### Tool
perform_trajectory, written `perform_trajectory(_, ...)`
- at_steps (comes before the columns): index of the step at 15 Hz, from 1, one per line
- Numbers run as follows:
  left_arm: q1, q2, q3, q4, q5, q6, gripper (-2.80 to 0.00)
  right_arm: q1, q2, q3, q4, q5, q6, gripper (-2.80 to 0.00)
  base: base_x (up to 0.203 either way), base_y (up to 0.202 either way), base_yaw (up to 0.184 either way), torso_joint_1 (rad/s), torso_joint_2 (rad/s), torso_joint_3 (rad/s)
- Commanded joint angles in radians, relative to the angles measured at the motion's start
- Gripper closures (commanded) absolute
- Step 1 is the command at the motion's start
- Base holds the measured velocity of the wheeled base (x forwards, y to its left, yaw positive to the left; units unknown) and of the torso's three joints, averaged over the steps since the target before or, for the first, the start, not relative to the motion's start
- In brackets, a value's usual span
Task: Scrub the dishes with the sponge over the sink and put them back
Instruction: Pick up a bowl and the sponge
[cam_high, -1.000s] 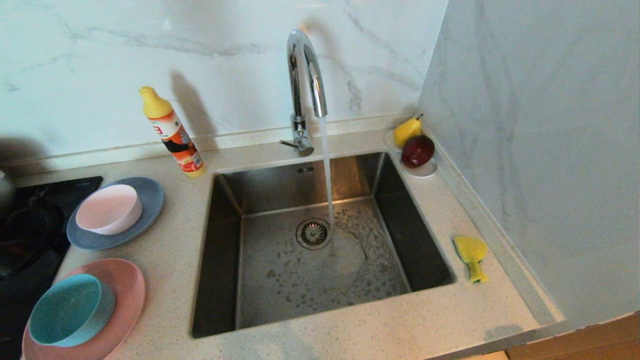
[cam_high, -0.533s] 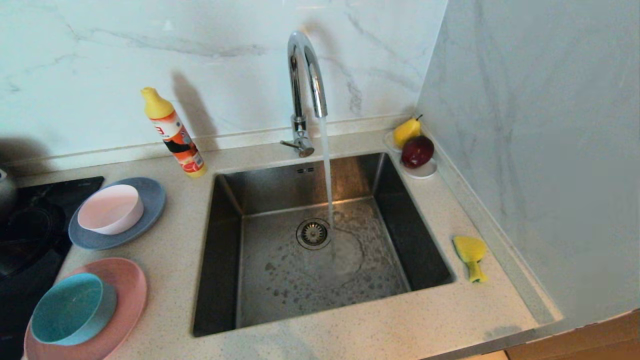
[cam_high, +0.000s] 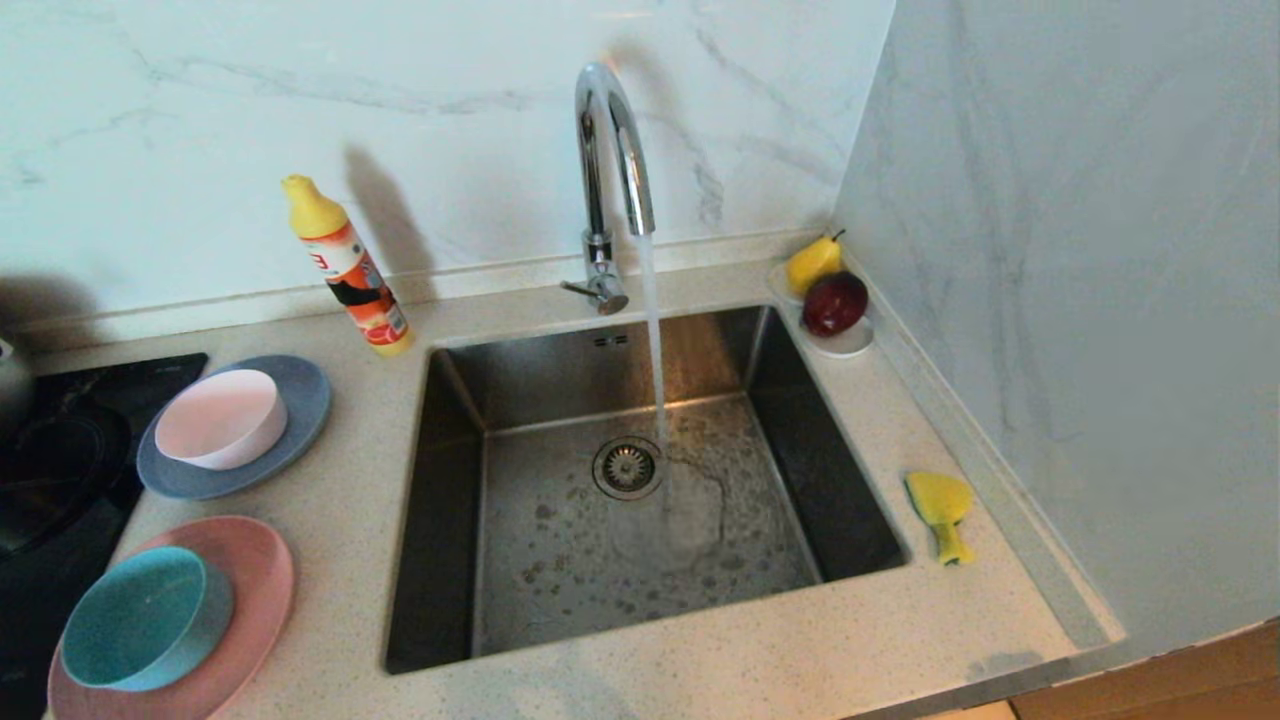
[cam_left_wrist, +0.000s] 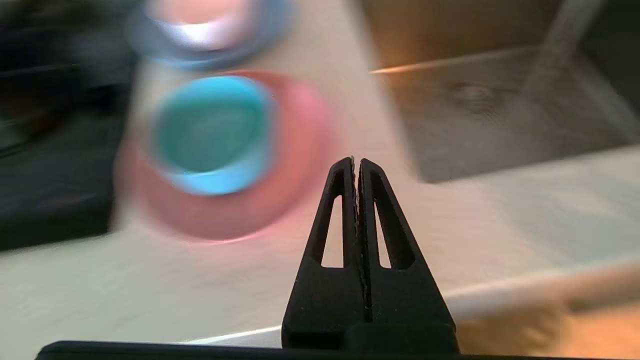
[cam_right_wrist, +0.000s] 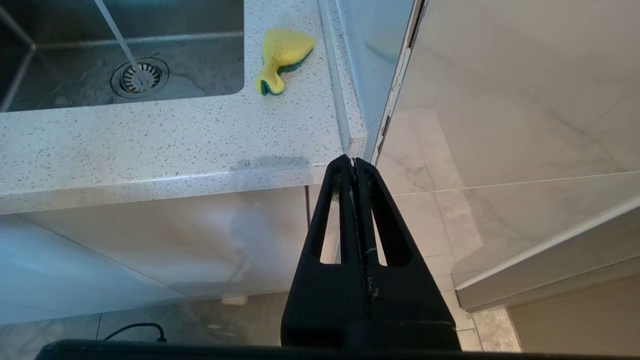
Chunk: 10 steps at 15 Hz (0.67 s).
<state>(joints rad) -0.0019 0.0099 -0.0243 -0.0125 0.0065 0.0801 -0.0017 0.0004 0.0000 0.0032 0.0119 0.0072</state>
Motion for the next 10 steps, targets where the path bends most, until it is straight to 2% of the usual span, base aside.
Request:
perform_trajectory(1,0.000,-0.010,0.043,-0.007,-0.045,-0.011,0.00,0.000,0.000,0.000,0.000,0.000,0.000,0.00,0.000,0.000,0.000,0.000,0.00,0.000)
perform_trajectory(10,0.000,-0.010,0.043,-0.007,-0.040,-0.025,0.00,0.000,0.000,0.000,0.001,0.000,-0.020,0.00,0.000,0.000,0.000,0.000,0.00,0.000)
